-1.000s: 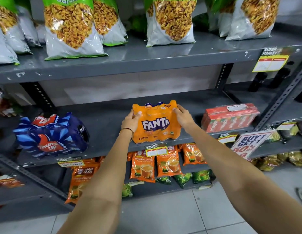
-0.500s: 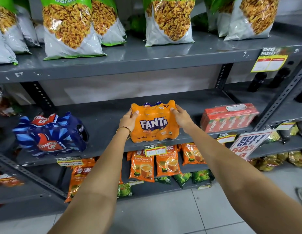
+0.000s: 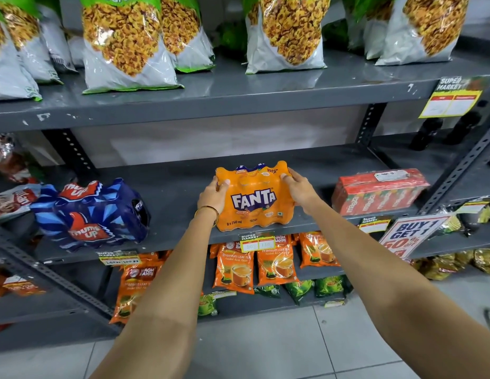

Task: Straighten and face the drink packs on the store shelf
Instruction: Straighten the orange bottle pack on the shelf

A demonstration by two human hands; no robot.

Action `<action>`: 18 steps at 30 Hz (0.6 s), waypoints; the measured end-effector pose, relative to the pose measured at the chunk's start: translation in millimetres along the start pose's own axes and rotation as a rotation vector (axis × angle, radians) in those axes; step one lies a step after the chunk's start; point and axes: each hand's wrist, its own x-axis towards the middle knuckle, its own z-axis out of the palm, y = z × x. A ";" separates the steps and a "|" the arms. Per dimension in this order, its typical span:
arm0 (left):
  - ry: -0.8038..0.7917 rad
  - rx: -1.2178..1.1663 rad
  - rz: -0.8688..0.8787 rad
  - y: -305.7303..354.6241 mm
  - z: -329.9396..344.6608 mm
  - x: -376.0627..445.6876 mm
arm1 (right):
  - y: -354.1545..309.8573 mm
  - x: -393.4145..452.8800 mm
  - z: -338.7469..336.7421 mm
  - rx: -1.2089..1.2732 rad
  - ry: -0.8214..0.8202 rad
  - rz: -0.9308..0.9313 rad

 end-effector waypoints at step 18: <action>0.009 0.028 0.007 1.3 -0.4 -1.7 | -2.1 -6.6 -2.6 -0.032 -0.008 -0.021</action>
